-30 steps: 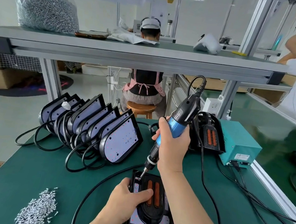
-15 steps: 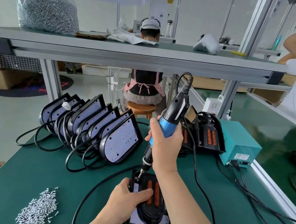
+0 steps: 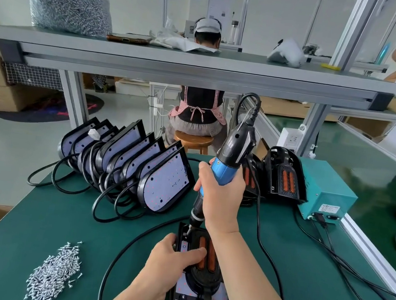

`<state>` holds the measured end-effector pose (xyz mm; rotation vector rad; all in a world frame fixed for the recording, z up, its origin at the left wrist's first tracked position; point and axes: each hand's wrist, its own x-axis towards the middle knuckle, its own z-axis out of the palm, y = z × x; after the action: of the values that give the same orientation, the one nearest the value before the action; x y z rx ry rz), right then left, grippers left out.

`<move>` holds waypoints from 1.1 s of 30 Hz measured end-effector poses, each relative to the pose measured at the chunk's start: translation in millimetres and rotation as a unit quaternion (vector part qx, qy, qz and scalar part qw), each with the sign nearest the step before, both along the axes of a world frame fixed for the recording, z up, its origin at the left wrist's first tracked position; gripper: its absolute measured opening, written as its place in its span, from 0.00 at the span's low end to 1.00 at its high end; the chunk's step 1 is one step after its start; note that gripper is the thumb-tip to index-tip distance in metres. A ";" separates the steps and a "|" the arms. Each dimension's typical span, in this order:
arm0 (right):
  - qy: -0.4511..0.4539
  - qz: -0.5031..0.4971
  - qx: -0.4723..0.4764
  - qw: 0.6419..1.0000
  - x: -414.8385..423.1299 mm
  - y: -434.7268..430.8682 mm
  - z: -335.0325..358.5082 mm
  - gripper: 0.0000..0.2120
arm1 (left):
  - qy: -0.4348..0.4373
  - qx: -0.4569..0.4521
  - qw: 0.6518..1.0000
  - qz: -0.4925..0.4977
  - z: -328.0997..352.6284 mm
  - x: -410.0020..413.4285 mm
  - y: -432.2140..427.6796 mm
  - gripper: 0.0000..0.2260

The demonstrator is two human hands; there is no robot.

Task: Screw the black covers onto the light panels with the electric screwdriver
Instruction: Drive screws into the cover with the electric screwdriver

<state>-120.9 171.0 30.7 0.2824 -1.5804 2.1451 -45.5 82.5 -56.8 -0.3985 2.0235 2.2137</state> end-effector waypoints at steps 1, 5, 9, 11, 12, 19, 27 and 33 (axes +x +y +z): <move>0.001 0.010 0.004 1.000 1.9 -0.2 0.6 0.09 | 0.001 -0.001 1.000 -0.001 1.5 0.2 0.9 0.49; 0.005 0.064 0.016 0.998 10.6 1.5 3.2 0.11 | 0.000 -0.008 1.000 -0.009 4.5 2.4 0.4 0.46; 0.015 0.105 0.035 0.994 22.0 0.3 11.0 0.11 | -0.029 -0.033 0.999 -0.031 9.1 6.0 1.1 0.18; 0.030 0.114 0.025 0.993 26.5 0.8 25.2 0.10 | -0.032 -0.046 0.998 -0.026 13.9 8.3 2.1 0.24; 0.042 0.116 0.016 0.992 27.4 2.8 35.2 0.09 | -0.039 -0.052 0.998 -0.023 14.0 8.4 2.1 0.26; -0.018 0.037 -0.030 0.999 23.2 57.0 75.8 0.08 | -0.060 -0.076 0.995 -0.027 23.1 13.5 0.7 0.20; -0.321 -0.029 -0.092 0.942 14.5 138.8 -11.1 0.12 | -0.030 -0.187 0.981 -0.044 23.9 17.3 -2.8 0.23; -0.402 -0.066 -0.047 0.912 18.1 148.9 -56.3 0.21 | 0.058 -0.412 0.909 0.020 24.0 25.1 -17.8 0.28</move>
<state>-102.7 319.9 -25.6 -0.8263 -1.8014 2.3484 -20.4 64.7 -32.8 -0.3732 2.9594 1.2935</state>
